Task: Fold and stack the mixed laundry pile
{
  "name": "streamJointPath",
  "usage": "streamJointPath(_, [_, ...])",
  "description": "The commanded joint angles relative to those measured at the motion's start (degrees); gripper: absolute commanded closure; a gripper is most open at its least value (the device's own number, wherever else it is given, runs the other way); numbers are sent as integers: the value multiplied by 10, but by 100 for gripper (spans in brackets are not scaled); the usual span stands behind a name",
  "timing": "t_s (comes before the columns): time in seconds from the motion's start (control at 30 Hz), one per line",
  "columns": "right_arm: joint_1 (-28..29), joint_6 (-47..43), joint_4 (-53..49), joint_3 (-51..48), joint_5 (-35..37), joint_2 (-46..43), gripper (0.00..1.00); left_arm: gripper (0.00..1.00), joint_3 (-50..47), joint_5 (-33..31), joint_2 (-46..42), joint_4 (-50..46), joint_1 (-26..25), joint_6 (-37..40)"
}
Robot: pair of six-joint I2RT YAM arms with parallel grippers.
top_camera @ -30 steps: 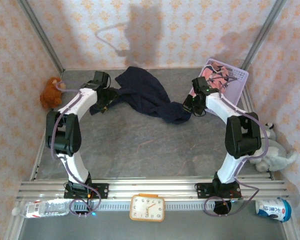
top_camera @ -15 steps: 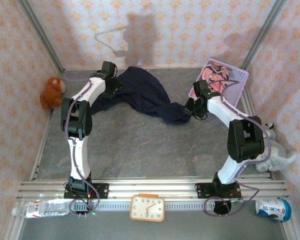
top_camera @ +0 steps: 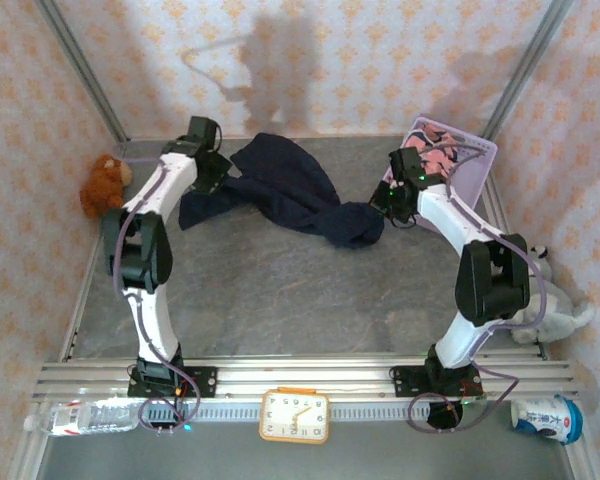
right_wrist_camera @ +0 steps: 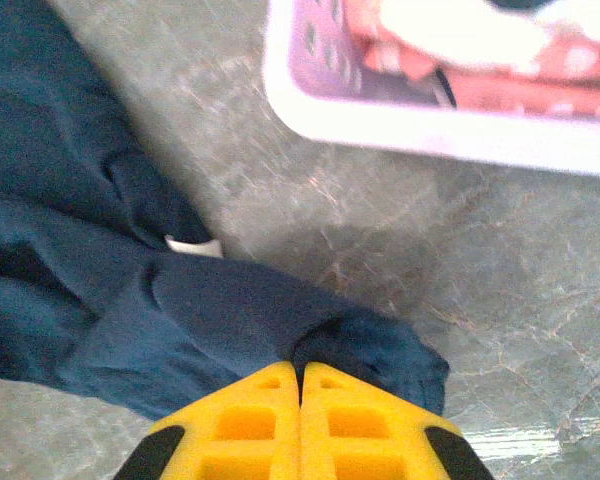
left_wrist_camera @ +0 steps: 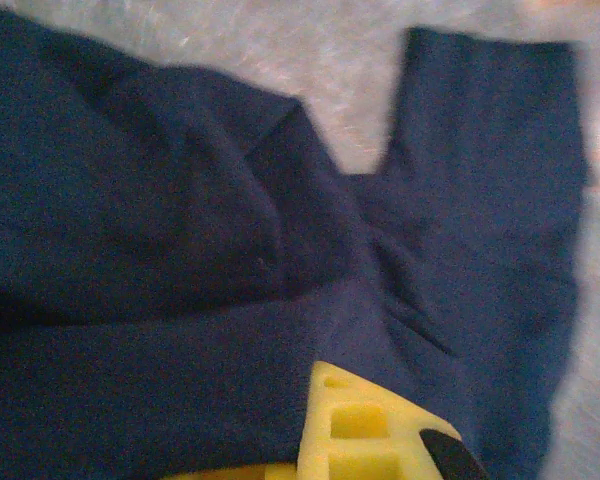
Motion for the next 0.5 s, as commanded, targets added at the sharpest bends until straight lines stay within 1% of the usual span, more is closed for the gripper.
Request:
streamJointPath(0.0, [-4,-26,-37,21,19,-66,100,100,-56,37,-157,-45,16,56])
streamJointPath(0.1, [-4,-30,-60,-9,11,-111,100,100,-183,28,-263,-52,28,59])
streamJointPath(0.2, [-4,-28,-83,-71,10,-175,100,100,-339,1,-369,-51,45,47])
streamJointPath(0.3, [-4,-33,-107,-138,29,-235,100,100,-489,-4,-452,-37,74,29])
streamJointPath(0.33, [-4,-38,-114,-156,42,-249,100,92,-522,-14,-471,-34,77,29])
streamJointPath(0.37, [-5,-44,-117,-169,49,-256,100,64,-546,-23,-482,-31,77,32])
streamJointPath(0.4, [-6,-47,-120,-175,49,-257,100,41,-559,-24,-487,-32,78,28])
streamJointPath(0.43, [-5,-51,-121,-178,39,-253,100,23,-565,-19,-485,-35,78,27])
streamJointPath(0.47, [-6,-56,-123,-176,23,-245,100,15,-564,-12,-481,-39,77,26])
